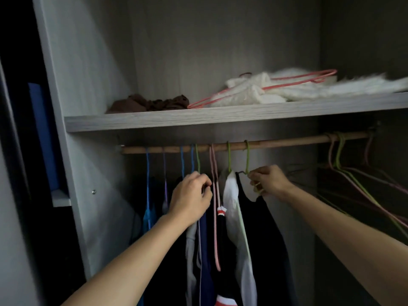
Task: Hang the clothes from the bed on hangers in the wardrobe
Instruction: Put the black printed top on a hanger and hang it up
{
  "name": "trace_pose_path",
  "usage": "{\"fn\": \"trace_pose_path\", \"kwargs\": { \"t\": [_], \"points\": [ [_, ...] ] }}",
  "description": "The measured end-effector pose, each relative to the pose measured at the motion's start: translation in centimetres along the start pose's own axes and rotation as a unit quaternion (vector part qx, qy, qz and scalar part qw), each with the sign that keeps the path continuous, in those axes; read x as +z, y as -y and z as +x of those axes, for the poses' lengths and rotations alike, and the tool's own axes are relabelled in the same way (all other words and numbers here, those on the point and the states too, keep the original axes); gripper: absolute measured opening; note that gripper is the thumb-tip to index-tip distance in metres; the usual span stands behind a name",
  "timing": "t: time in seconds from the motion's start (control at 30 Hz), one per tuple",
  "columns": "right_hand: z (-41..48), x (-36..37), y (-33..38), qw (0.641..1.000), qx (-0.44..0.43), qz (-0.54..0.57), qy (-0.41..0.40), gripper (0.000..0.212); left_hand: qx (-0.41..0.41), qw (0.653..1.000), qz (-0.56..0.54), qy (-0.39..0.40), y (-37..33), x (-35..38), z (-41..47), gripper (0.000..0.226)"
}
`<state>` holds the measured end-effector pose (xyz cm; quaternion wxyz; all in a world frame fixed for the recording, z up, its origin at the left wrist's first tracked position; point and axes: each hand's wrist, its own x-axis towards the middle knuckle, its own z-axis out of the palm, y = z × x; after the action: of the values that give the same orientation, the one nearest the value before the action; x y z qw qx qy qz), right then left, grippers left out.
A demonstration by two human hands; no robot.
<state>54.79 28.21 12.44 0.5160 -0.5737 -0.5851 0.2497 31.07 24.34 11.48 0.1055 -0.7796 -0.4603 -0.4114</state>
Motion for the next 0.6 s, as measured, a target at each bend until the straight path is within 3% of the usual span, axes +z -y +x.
{"fn": "trace_pose_path", "kwargs": {
  "t": [0.07, 0.13, 0.23, 0.33, 0.43, 0.6],
  "points": [
    [0.2, -3.6, -0.2, 0.973, -0.049, -0.213, -0.078, 0.02, 0.04, 0.999, -0.015, -0.019, -1.3, 1.1, 1.2, 0.013],
    [-0.4, -7.7, -0.6, 0.904, -0.062, -0.392, -0.159, 0.024, 0.08, 0.996, -0.031, -0.022, -3.3, 2.2, 2.3, 0.018],
    [-1.4, -13.5, -2.0, 0.833, -0.059, -0.513, -0.198, 0.024, 0.13, 0.991, -0.036, 0.011, -6.7, 4.0, 3.8, 0.023],
    [-2.2, -17.5, -4.1, 0.777, -0.032, -0.604, -0.172, 0.032, 0.167, 0.981, 0.03, 0.093, -9.4, 6.3, 4.8, 0.02],
    [-2.8, -19.4, -6.0, 0.771, -0.006, -0.618, -0.154, 0.034, 0.126, 0.976, 0.105, 0.143, -10.4, 8.4, 5.7, 0.024],
    [-2.1, -20.3, -7.7, 0.764, -0.055, -0.619, -0.172, 0.024, 0.061, 0.983, 0.131, 0.115, -10.8, 10.9, 5.8, 0.025]
  ]
}}
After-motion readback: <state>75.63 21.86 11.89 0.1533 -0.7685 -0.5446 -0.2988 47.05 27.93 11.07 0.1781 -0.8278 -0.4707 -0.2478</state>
